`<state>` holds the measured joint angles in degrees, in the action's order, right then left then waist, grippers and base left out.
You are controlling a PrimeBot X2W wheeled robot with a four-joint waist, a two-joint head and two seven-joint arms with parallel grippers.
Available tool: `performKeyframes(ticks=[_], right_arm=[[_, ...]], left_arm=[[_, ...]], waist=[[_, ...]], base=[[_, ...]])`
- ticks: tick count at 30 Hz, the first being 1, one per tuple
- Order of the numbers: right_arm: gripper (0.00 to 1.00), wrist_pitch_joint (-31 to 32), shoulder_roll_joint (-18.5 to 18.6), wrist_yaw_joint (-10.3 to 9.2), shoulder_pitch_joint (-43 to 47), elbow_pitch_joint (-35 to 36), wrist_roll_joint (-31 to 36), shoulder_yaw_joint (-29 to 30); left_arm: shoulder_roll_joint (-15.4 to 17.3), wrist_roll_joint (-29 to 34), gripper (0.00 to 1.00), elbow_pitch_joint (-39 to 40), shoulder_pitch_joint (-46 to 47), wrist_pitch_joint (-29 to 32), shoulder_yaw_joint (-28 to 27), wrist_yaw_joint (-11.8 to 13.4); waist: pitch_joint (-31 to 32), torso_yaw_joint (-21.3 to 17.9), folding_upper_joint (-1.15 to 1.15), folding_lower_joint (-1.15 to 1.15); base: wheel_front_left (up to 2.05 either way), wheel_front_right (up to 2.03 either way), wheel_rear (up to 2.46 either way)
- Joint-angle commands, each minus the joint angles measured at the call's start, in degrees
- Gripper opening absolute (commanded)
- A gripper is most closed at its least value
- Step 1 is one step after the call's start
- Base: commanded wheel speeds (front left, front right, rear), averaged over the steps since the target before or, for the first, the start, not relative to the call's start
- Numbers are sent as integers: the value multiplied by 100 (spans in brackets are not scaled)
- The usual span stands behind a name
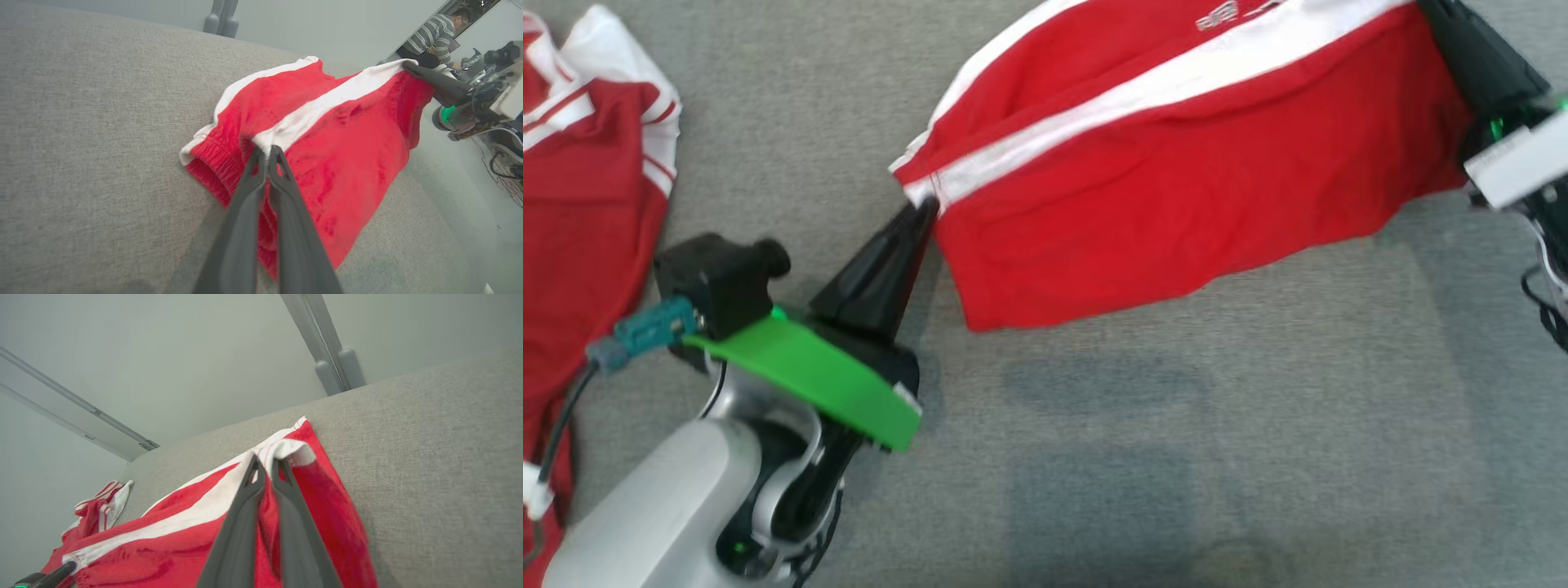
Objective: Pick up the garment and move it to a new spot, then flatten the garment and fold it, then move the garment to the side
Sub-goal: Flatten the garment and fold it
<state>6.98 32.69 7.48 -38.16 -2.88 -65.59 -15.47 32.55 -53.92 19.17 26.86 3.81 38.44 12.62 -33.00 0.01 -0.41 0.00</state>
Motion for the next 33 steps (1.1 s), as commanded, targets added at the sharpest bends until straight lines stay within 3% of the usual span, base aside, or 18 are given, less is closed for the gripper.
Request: performKeyframes(ticks=[1,11,23,24,26,27,28,29,33], right_arm=[[0,171,-160,2,-534,-404,210,-82],[0,432,-336,2,-1571,-1501,587,-118],[0,758,-215,2,-1955,-1959,848,-7],[0,776,-225,2,-1950,-1976,865,-11],[0,740,-226,2,-1967,-2015,985,-25],[27,720,-249,2,-1980,-2039,1054,-38],[67,698,-261,2,-2006,-2056,1145,-54],[100,713,-286,2,-2030,-2103,1212,-61],[100,953,-282,2,-2137,-2144,1511,-197]], left_arm=[[-216,10,0,-287,385,6,-28,-2],[-920,2,0,-1104,1109,-81,30,-83],[-1112,-117,1,-1455,1217,-127,49,-211],[-1119,-123,8,-1475,1227,-119,60,-217],[-1128,-106,45,-1518,1281,-105,64,-210],[-1128,-85,71,-1543,1296,-98,70,-189],[-1115,-57,100,-1572,1309,-72,86,-160],[-1104,-57,100,-1607,1319,-19,101,-134],[-1024,-24,100,-1589,1343,128,161,-74]], waist=[[-459,570,41,0],[-439,915,41,0],[-474,884,41,0],[-469,883,41,0],[-461,884,41,0],[-454,883,41,0],[-449,879,41,0],[-447,868,41,0],[-370,806,41,0]], base=[[0,0,0],[0,0,0],[0,0,0],[0,0,0],[0,0,0],[0,0,0],[0,0,0],[0,0,0],[0,0,0]])
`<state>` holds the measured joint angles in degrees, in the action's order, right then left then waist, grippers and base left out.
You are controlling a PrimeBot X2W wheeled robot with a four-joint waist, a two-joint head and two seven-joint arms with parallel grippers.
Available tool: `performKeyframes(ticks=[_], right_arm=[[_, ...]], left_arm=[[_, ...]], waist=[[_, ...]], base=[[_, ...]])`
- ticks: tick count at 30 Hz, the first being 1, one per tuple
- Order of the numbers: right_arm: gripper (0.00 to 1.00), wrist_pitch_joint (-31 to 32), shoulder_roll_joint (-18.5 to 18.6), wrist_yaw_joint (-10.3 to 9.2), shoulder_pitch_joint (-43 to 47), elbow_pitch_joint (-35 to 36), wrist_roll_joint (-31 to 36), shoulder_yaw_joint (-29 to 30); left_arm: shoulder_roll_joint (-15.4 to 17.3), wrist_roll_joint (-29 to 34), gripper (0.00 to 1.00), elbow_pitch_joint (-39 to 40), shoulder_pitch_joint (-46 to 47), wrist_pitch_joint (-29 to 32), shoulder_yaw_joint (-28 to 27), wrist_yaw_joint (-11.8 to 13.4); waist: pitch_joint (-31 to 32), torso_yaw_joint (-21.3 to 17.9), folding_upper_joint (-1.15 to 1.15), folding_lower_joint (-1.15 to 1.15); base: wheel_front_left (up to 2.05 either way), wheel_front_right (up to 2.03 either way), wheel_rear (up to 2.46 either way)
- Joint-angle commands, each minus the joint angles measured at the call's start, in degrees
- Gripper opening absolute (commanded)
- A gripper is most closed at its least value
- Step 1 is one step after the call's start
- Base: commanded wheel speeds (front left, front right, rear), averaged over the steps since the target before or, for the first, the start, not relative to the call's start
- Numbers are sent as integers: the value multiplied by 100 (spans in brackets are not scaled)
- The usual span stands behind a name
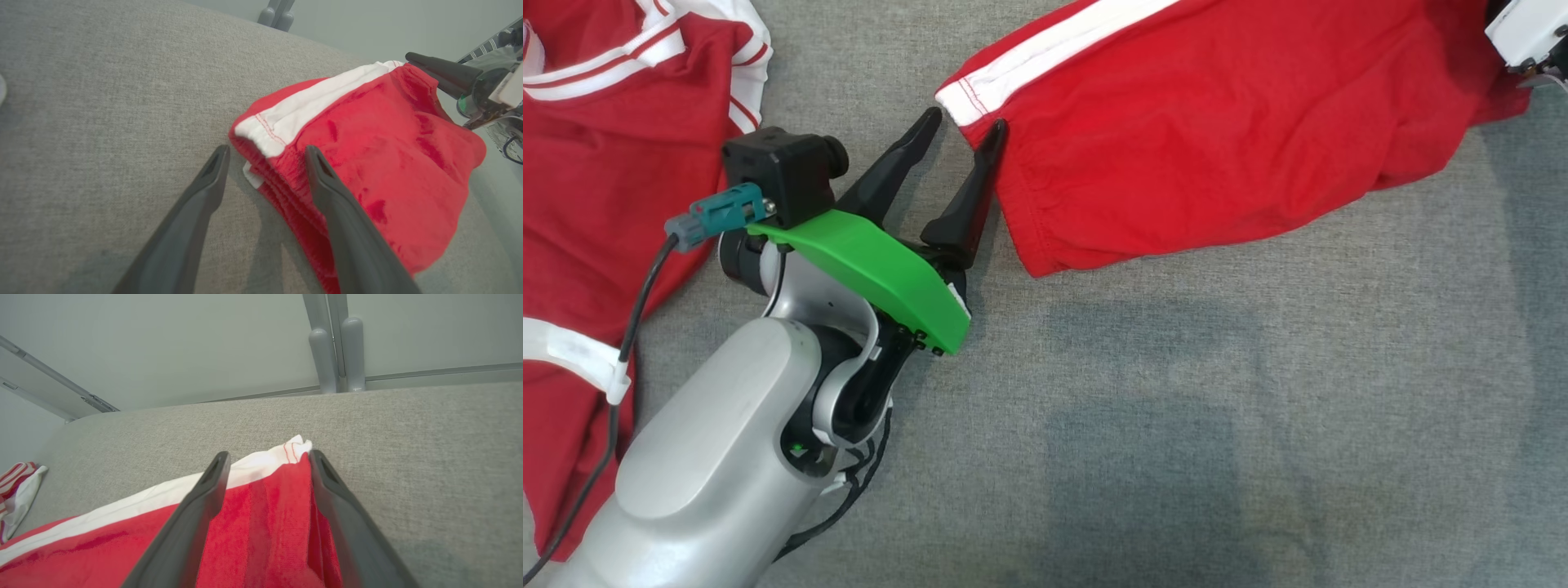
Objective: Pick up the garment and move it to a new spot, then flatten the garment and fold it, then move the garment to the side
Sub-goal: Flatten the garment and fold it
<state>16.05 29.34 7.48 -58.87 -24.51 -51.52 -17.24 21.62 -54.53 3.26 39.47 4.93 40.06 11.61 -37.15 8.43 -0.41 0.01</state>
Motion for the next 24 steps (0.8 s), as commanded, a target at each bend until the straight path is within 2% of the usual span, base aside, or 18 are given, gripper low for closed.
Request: performKeyframes(ticks=[1,5,8,13,18,22,23,24], right_arm=[[100,154,84,2,-91,43,131,-40],[100,660,184,2,-63,242,287,-28],[100,1179,272,2,131,363,500,-73],[100,1838,308,2,416,499,810,61],[100,2186,224,2,662,545,1031,316],[100,2451,-62,2,905,399,1206,604],[85,2477,-179,2,966,360,1204,687],[11,2465,-296,2,1030,328,1169,791]], left_arm=[[86,67,100,21,82,18,-1,63],[267,354,100,127,53,-44,32,207],[462,731,100,337,-32,-213,64,419],[637,941,100,688,-388,-479,30,678],[654,995,100,784,-646,-773,-6,713],[655,1066,100,642,-838,-1127,-5,656],[655,1083,100,586,-887,-1208,4,634],[650,1096,100,534,-934,-1291,26,587]], waist=[[70,-52,41,-1],[220,-128,41,-1],[303,-176,41,-1],[354,-133,41,-1],[333,25,41,-1],[367,176,41,-1],[394,205,41,-1],[435,228,41,-1]], base=[[0,0,0],[0,0,0],[0,0,0],[0,0,0],[0,0,0],[0,0,0],[0,0,0],[0,0,0]])
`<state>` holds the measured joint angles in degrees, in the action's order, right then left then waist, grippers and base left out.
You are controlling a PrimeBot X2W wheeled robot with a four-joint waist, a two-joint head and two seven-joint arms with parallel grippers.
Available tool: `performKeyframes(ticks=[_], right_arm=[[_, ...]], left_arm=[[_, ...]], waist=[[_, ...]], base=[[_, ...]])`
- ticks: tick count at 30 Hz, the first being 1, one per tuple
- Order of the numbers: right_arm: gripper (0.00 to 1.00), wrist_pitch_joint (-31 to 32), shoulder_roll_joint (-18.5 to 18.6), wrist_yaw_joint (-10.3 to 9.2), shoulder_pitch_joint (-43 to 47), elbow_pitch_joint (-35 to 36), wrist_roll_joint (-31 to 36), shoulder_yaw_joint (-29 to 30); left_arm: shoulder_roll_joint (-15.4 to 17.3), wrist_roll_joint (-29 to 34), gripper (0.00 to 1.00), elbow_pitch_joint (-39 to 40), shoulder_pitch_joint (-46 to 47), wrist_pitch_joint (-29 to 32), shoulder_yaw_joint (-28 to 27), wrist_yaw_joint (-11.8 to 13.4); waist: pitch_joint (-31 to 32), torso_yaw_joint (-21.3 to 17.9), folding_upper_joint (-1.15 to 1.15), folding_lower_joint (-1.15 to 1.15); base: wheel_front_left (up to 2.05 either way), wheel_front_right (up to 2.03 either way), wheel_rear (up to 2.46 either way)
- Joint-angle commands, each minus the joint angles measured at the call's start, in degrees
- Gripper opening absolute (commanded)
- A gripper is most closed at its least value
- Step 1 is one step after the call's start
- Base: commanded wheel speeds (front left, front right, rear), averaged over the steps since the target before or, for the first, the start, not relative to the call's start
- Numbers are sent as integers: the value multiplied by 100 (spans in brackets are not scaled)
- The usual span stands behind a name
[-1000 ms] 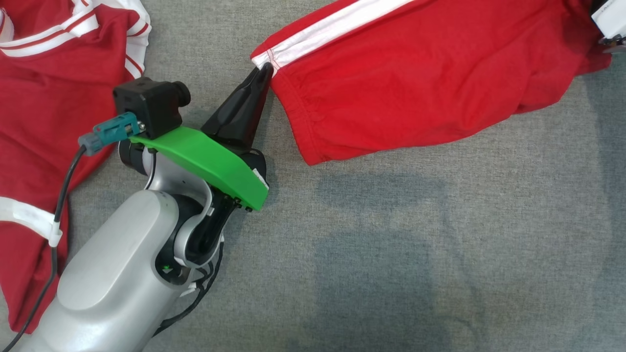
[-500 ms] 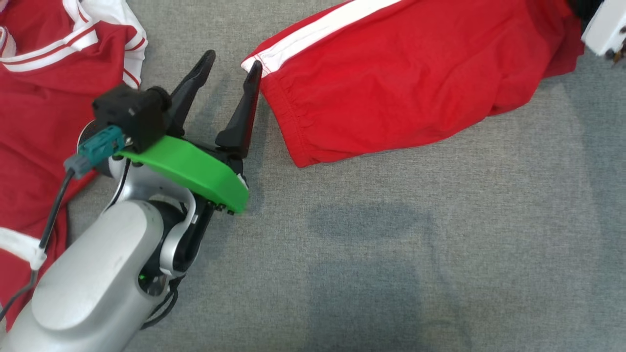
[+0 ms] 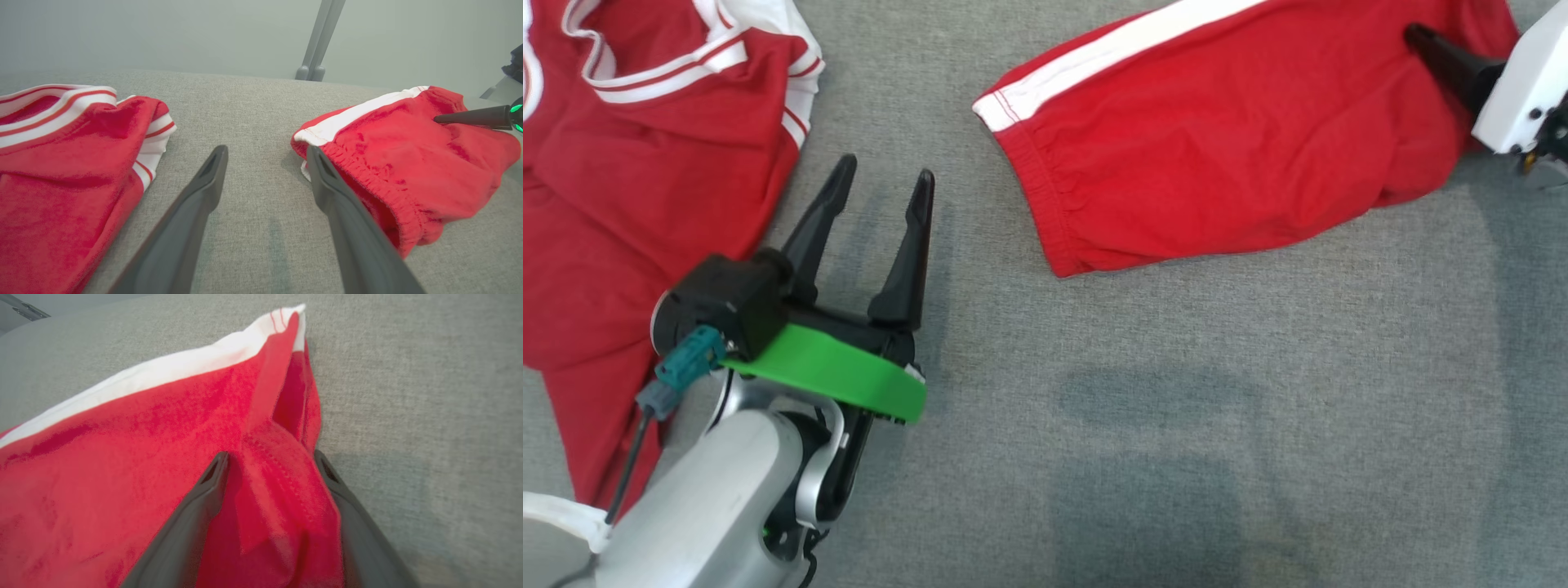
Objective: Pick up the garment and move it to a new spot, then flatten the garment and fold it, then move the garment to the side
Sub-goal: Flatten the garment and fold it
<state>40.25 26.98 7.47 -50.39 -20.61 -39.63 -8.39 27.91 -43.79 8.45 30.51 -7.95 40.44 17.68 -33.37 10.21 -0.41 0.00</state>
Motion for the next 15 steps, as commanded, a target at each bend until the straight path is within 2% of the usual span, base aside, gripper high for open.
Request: performKeyframes(ticks=[1,8,15], right_arm=[[0,51,-162,4,253,-92,-77,11],[0,182,-681,3,934,64,-868,1059],[0,547,-993,3,2292,667,-1303,2108]], left_arm=[[-15,-10,100,-52,-102,-86,-18,-30],[95,-194,100,-448,-690,-371,-26,-155],[513,-309,100,-467,-1583,-612,-211,-241]], waist=[[114,70,41,0],[812,-35,41,0],[1670,-452,41,0]], base=[[0,0,0],[0,0,0],[0,0,0]])
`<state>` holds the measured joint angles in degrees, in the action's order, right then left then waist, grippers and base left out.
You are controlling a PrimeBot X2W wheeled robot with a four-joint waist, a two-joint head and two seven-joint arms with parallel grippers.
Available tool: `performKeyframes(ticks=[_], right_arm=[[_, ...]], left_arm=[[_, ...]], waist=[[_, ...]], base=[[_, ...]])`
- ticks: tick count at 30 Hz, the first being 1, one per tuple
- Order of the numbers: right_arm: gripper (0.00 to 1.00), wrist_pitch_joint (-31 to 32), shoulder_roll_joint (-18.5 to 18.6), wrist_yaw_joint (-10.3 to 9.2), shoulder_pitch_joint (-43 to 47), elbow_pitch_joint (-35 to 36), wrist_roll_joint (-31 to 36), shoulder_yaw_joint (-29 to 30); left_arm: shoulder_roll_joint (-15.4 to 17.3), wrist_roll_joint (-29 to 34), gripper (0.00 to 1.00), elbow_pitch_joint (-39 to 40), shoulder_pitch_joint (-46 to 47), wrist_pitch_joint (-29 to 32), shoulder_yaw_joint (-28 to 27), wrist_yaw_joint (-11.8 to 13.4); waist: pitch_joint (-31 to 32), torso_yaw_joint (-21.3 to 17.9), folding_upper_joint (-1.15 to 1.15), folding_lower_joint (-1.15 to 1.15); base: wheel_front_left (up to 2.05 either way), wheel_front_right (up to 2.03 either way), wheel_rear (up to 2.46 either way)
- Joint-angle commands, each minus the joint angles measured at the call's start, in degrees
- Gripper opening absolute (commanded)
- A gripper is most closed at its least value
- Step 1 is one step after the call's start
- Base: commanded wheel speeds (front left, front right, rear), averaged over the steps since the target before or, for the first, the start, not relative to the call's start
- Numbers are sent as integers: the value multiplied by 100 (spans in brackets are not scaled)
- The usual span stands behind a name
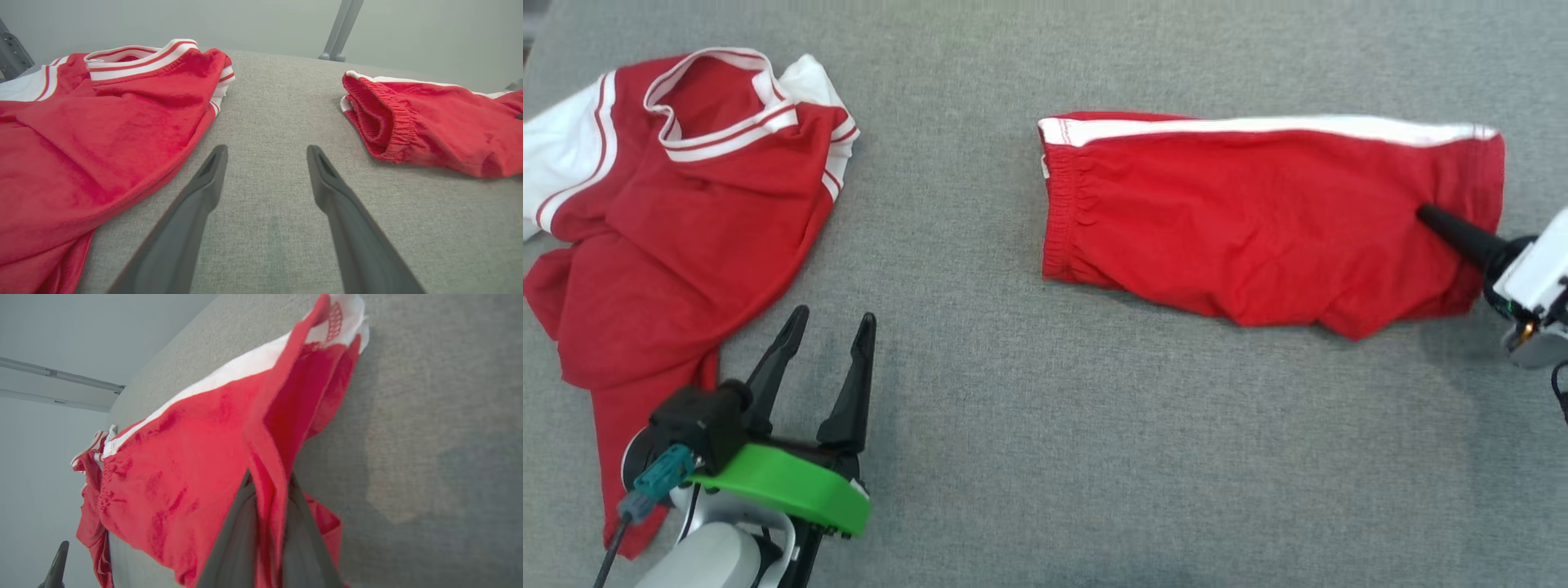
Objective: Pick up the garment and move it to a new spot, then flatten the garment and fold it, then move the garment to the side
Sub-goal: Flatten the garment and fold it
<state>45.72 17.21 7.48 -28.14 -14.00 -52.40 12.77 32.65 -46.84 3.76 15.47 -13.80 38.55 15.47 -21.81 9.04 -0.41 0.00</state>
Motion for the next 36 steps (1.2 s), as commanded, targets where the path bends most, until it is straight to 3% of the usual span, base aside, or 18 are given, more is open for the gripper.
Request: performKeyframes(ticks=[1,5,10,16,23,28,36], right_arm=[[0,24,-65,2,229,95,-56,129],[0,-155,-296,2,781,370,145,491],[0,-559,-512,2,1161,345,476,710],[0,-1062,-299,2,1237,-69,873,1283],[0,-1398,-61,2,985,-300,1237,1530],[0,-1083,-171,3,684,-79,1259,1196],[0,-491,-931,2,205,613,1267,229]], left_arm=[[69,1,100,21,-185,-48,-57,-26],[125,89,100,29,-516,-115,-224,-53],[-25,240,100,-42,-755,-149,-361,-220],[-249,551,100,-98,-926,-140,-665,-564],[-504,793,100,-345,-1021,-139,-828,-893],[-631,1016,100,-565,-1007,-134,-878,-1129],[-963,1345,100,-877,-871,-134,-1099,-1503]], waist=[[602,-381,41,0],[777,-600,41,0],[897,-785,41,0],[964,-757,41,0],[1021,-667,41,0],[1090,-547,41,0],[1091,-329,41,0]], base=[[0,0,0],[0,0,0],[0,0,0],[0,0,0],[0,0,0],[0,0,0],[0,0,0]])
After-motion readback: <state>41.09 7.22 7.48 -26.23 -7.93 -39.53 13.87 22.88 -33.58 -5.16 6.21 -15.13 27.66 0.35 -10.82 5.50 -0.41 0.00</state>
